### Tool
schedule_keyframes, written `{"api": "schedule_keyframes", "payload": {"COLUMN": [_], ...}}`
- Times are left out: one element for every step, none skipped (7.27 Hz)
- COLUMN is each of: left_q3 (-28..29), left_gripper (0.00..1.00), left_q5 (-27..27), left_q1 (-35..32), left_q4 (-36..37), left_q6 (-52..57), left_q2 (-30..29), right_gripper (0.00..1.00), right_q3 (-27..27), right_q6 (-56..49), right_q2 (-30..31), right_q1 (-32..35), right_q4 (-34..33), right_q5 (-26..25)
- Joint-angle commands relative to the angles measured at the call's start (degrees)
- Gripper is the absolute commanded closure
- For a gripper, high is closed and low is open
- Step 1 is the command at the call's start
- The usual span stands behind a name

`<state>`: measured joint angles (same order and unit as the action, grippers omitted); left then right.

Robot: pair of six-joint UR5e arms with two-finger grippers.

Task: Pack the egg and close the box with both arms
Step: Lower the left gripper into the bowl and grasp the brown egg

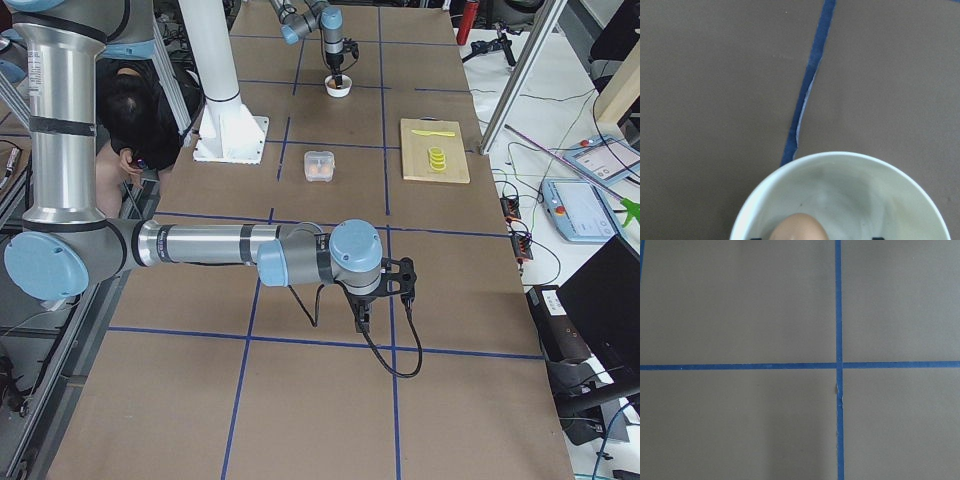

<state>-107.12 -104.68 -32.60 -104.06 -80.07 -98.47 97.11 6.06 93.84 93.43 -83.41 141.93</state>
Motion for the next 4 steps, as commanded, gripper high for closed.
{"api": "schedule_keyframes", "payload": {"left_q3": [-0.1,0.0,-0.1,0.0], "left_gripper": [0.3,0.33,0.35,0.35], "left_q5": [0.0,0.0,0.0,0.0], "left_q1": [0.0,0.1,0.0,0.0], "left_q4": [0.0,0.0,0.0,0.0], "left_q6": [-0.1,-0.1,-0.1,-0.1], "left_q2": [-0.1,-0.1,-0.1,-0.1], "right_gripper": [0.0,0.0,0.0,0.0], "right_q3": [0.0,-0.1,-0.1,-0.1], "right_q6": [0.0,0.0,0.0,0.0], "right_q2": [-0.1,0.0,0.0,0.0], "right_q1": [0.0,0.0,0.0,0.0], "right_q4": [0.0,0.0,0.0,0.0], "right_q5": [0.0,0.0,0.0,0.0]}}
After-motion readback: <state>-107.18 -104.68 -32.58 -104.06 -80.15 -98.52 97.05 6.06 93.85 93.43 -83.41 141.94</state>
